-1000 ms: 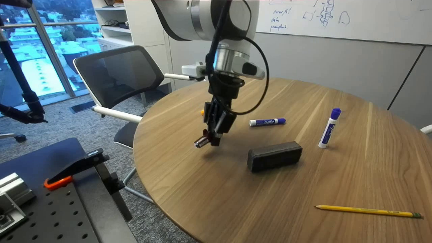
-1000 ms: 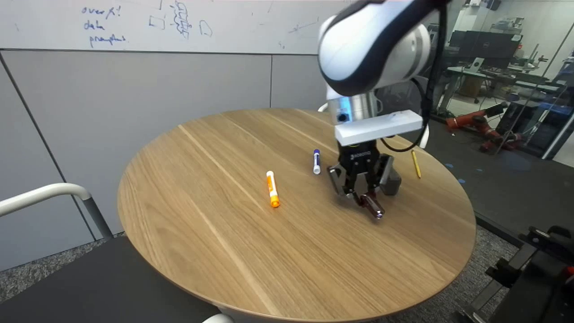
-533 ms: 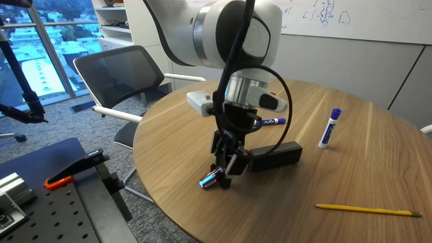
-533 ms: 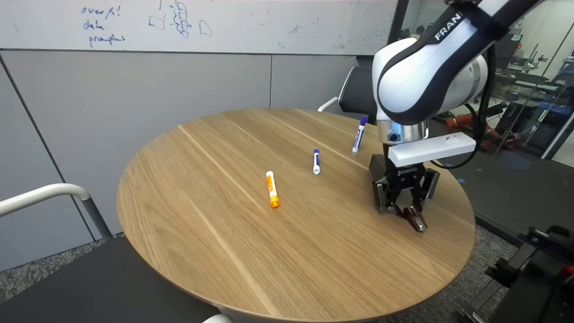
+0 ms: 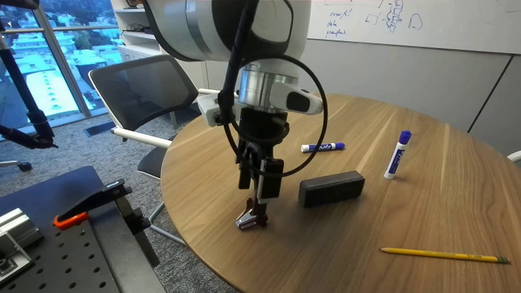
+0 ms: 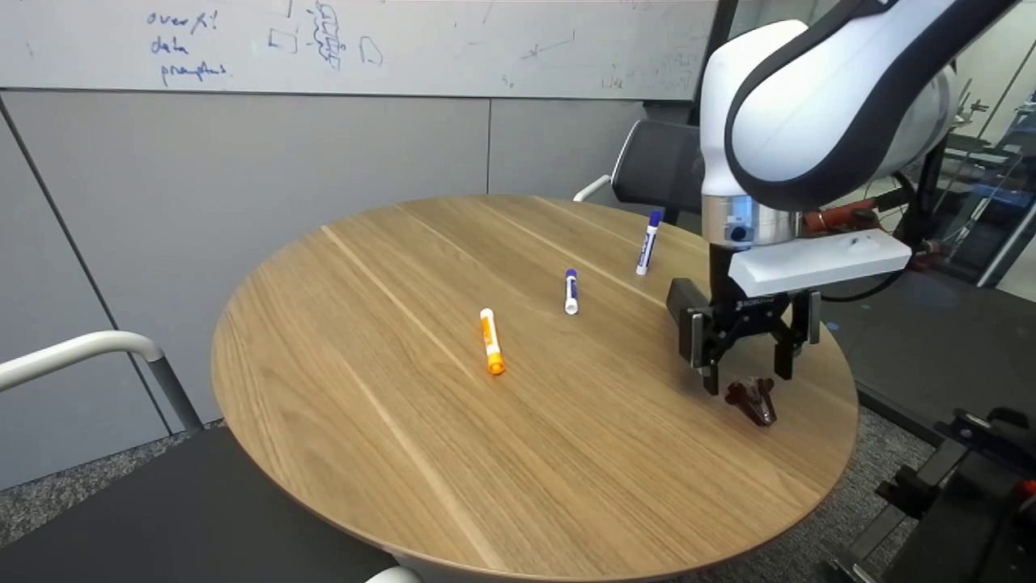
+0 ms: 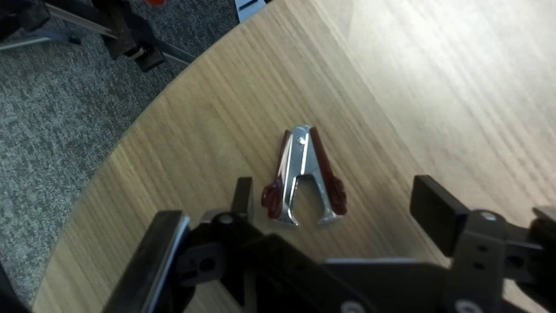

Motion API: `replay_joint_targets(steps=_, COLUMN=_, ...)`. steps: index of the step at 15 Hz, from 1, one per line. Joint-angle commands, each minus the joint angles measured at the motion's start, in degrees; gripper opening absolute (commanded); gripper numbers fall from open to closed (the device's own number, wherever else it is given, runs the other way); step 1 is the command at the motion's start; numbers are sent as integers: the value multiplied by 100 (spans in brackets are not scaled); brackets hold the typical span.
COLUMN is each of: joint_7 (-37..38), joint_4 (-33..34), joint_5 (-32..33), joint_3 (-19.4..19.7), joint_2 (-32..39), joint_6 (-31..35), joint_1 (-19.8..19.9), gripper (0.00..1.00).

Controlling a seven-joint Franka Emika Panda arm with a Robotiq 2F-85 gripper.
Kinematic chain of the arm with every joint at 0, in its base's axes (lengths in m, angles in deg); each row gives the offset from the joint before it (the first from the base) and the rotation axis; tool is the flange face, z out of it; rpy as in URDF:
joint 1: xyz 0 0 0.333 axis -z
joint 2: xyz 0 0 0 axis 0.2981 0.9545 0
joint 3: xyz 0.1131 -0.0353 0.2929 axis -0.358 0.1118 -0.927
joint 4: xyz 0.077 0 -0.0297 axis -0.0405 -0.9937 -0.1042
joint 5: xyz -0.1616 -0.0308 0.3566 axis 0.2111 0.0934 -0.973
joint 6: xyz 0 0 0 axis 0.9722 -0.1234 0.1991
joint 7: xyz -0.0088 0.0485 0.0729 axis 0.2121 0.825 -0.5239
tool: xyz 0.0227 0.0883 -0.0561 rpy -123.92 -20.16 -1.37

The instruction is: Move the silver object to the right

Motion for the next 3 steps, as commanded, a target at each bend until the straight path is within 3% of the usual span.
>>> replay_joint_targets(steps=1, joint_7=-18, joint_4=-44, joint_5=-24, joint_3=25, joint_2=-57, joint_6=-8, joint_1=-29, gripper=93)
replay_joint_targets(steps=3, joint_7=-19, joint_4=-88, joint_5=-24, joint_3=25, joint_2=-86, joint_6=-2, joint_1=-24, gripper=93)
